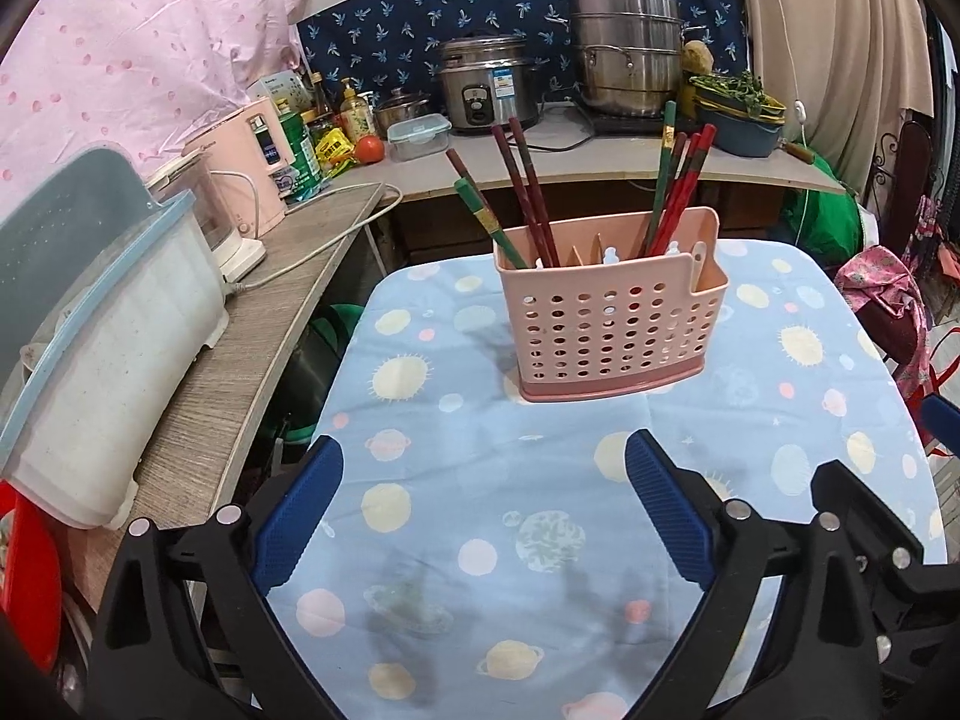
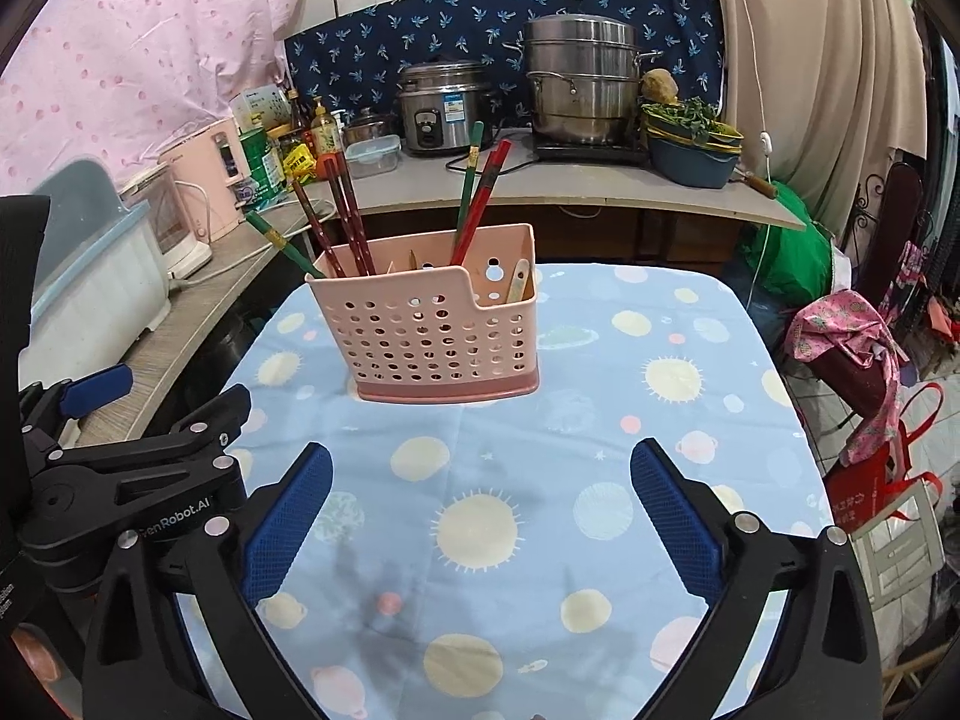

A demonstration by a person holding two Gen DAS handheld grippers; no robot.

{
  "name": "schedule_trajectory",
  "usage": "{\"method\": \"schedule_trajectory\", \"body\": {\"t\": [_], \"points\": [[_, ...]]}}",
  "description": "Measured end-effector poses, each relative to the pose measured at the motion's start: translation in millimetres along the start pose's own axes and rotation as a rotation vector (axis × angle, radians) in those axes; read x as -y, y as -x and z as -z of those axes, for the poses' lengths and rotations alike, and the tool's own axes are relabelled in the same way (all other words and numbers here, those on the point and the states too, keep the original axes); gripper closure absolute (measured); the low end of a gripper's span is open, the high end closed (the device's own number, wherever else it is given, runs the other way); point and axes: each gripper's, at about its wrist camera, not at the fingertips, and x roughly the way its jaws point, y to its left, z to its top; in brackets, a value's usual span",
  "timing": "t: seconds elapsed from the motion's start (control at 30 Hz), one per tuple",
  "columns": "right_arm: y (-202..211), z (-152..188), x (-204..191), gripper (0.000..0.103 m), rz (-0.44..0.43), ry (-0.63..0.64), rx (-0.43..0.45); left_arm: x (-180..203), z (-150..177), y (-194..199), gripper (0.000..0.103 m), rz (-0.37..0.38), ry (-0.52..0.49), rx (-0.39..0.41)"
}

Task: Organize utensils

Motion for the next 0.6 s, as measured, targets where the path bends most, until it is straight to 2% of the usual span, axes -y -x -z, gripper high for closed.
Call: {"method": "schedule_trajectory", "body": {"t": [0.6], "points": [[-15.5,-5.1,13.6,0.007,0.015,-0.036,-0.027,-8.7,-3.2,-11.1,0.010,-0.013,0.028,-0.019]]}}
